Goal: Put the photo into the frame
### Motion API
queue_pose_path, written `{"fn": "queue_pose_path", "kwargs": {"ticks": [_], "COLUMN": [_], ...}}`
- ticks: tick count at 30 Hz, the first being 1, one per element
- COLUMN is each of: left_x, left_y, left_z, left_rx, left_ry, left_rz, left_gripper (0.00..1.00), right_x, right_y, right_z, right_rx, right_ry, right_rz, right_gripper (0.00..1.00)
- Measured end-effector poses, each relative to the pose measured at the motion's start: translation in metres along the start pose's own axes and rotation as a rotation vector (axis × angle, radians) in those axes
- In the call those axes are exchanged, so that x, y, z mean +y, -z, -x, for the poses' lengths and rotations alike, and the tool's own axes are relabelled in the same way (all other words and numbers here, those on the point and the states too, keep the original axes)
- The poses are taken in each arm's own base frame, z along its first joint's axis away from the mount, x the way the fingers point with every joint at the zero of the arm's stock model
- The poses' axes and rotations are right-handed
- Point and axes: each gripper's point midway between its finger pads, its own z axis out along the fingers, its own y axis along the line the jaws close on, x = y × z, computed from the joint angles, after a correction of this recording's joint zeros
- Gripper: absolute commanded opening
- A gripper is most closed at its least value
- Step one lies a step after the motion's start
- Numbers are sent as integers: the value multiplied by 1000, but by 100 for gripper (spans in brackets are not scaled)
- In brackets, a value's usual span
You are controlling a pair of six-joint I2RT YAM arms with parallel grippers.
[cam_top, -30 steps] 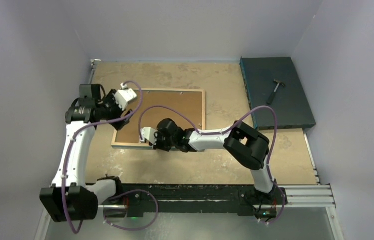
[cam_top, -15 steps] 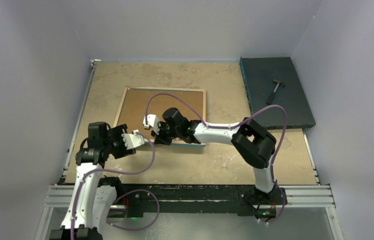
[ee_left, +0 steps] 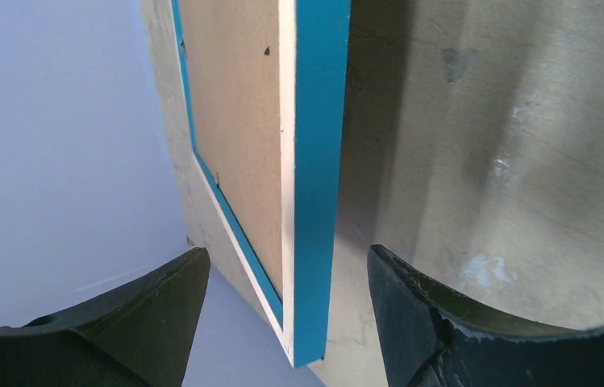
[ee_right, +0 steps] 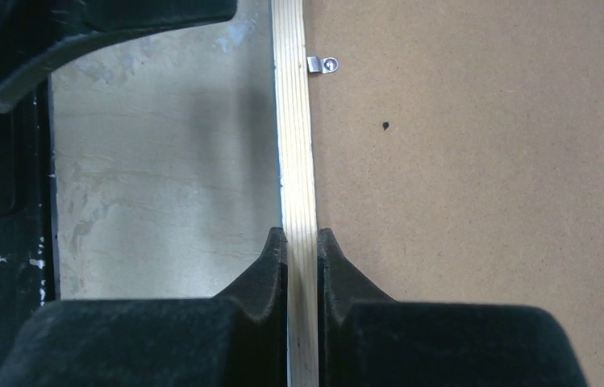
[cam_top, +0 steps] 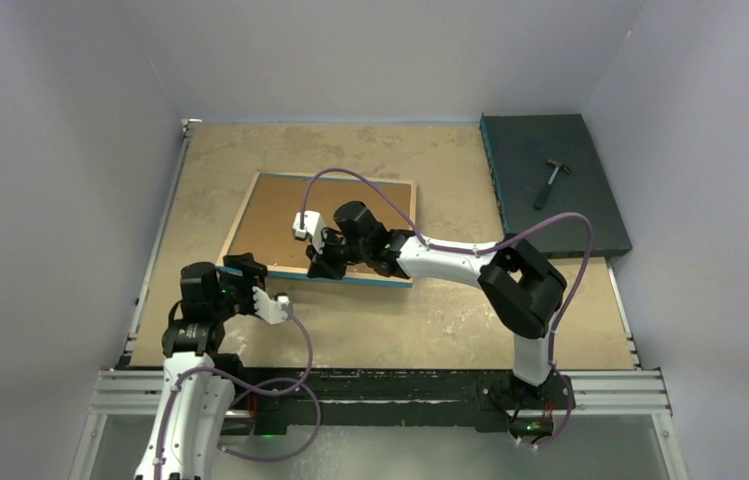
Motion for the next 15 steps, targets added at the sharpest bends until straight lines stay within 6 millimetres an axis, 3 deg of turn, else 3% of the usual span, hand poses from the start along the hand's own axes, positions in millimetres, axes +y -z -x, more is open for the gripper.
{"fn": "queue_pose_path", "kwargs": {"ticks": [9, 15], "left_x": [9, 28], "left_y": [-20, -25], "left_z": [-8, -12], "left_rx": [-4, 1], "left_ry": [-99, -108], "left_rz": [63, 138], "left_gripper": [61, 33], "right_x": [1, 1], "right_y": [4, 5], "right_z": [17, 24], "right_rx": [-20, -23], "right_ry": [-24, -33], "right_rz": [17, 22], "right_gripper": [0, 0]}}
